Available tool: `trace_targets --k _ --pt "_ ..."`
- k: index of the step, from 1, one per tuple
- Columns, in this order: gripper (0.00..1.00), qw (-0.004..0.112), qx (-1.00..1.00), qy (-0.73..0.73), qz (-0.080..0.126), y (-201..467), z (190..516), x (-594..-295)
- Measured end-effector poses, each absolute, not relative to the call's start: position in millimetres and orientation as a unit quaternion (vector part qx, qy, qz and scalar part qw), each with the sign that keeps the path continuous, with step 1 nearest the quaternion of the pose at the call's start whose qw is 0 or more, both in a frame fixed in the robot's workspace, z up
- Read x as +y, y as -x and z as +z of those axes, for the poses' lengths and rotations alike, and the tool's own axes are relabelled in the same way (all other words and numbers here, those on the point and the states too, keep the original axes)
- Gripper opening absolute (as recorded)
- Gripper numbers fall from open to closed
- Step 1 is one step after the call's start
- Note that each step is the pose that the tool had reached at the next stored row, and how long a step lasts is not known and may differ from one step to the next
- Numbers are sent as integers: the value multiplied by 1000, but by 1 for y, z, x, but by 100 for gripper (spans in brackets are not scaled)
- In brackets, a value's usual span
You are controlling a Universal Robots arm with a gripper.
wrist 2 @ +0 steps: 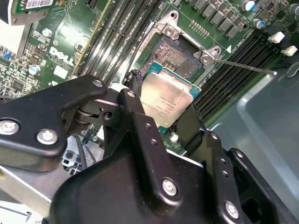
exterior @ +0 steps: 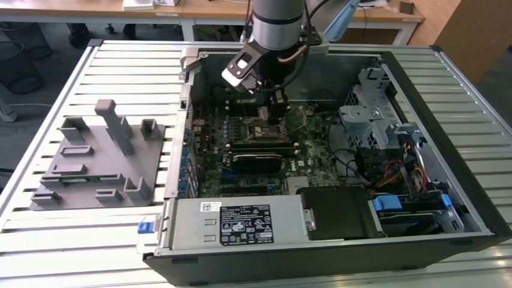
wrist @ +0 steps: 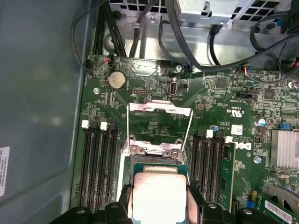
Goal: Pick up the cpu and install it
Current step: 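Place the cpu into insertion slot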
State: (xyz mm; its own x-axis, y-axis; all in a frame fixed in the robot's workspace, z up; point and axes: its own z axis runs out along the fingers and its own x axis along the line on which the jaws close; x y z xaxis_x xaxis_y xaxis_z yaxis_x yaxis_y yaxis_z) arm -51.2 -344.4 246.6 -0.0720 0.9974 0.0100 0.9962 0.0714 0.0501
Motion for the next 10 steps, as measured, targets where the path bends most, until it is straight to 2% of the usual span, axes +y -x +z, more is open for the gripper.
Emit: trace_targets --k 10 --pt "55 13 731 -681 22 55 238 -343"
